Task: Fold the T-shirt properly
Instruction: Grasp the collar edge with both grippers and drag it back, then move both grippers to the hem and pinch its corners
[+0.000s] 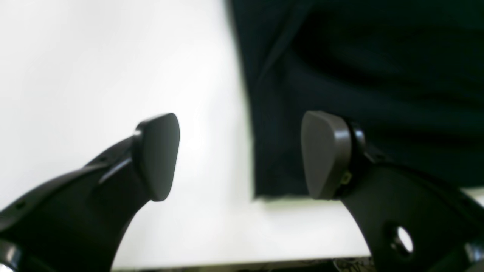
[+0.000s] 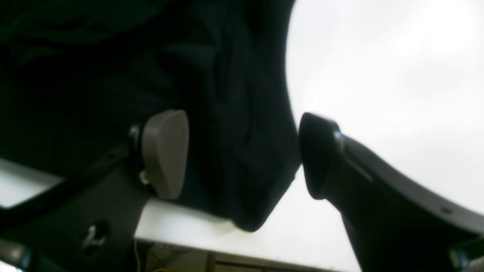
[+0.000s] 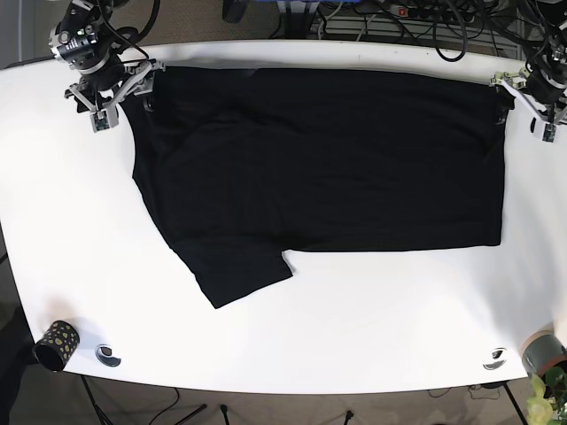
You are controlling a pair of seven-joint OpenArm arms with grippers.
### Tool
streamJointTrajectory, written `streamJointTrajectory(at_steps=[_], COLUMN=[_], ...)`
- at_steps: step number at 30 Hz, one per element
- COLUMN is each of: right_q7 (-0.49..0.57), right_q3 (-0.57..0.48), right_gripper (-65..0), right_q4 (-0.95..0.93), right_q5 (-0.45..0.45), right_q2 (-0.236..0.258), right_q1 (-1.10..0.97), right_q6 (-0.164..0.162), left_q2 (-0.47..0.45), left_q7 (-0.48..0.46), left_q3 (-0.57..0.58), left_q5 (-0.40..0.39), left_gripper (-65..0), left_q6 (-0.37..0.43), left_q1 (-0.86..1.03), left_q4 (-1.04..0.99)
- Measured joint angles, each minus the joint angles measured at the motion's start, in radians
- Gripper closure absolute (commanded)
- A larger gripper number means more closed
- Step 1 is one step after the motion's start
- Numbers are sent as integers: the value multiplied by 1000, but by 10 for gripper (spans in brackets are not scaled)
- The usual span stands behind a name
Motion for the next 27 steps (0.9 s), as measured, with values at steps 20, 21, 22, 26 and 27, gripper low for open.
streamJointTrajectory(at_steps=[20,21,22,26,27], right_q7=[-117,-117,-117,-110,-112], right_q3=[-2,-1,-2,-7,-20], right_gripper=[-445,-445,-445,-445,-445], right_q4=[-274,-297,-313,-404,-434], right_q5=[-3,-3,-5,-36,-79], right_q2=[83,87,92,117,124], right_q1=[426,446,462,544,569], right_q6=[0,0,0,3,-1], left_q2=[51,52,54,53,51], left_q7=[51,48,45,17,6], left_q3=[69,78,83,83,82], left_q5=[136,142,148,161,168], left_gripper=[-458,-458,-458,-458,-458], left_q6=[-1,-1,-1,-2,-1], left_q1=[-358,-387,-410,-493,-512], left_q4=[-82,-99,-111,-174,-198])
